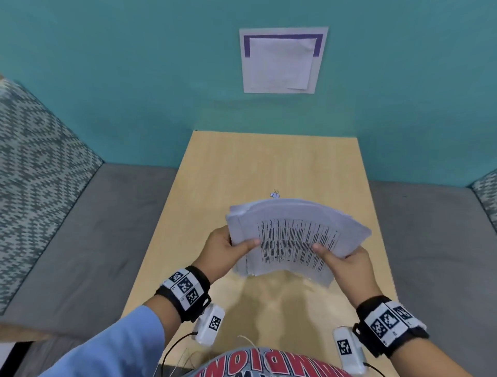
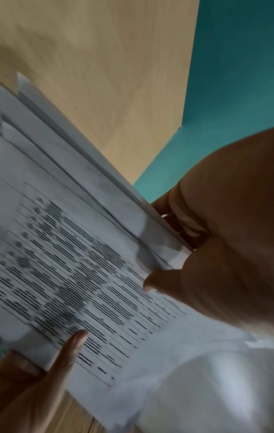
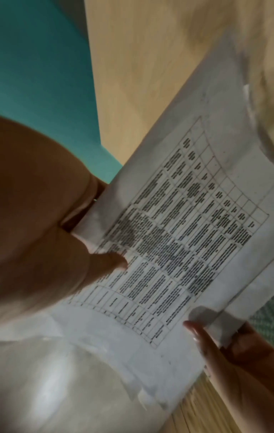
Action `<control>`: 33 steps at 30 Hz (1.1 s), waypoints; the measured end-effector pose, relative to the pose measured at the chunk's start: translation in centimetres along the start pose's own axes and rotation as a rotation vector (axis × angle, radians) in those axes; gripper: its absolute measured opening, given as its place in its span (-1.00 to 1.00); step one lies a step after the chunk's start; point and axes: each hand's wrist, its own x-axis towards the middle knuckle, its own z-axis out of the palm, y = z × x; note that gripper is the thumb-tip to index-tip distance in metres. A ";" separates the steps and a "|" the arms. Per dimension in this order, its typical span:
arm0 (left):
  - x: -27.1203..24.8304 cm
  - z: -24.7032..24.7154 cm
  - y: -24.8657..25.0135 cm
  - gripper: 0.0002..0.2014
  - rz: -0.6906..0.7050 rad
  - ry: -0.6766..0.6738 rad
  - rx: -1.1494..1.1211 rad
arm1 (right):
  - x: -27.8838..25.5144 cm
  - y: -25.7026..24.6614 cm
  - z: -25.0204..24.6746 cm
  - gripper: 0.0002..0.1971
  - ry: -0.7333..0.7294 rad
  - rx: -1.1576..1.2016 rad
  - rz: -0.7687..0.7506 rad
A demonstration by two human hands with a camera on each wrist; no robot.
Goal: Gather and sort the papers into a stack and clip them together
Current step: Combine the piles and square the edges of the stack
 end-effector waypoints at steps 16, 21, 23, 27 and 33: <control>-0.1 -1.9 1.7 -0.57 0.115 0.075 0.041 | 0.1 0.1 0.4 -0.82 -0.057 0.018 0.002; -0.8 -3.8 7.2 -0.39 0.549 0.129 0.562 | 0.0 -1.1 0.3 -0.87 -0.052 -0.088 -0.057; -0.7 -3.6 9.7 -0.39 0.631 -0.008 0.972 | -0.5 -2.1 0.5 -0.79 -0.090 -0.138 -0.130; -1.1 -1.3 11.2 -0.65 0.481 -0.248 1.295 | -1.4 -4.3 0.8 -0.75 -0.208 -0.267 -0.345; -0.8 -2.3 10.7 -0.87 0.410 -0.221 1.009 | -0.2 -4.6 -1.6 -0.75 -0.123 -0.394 -0.333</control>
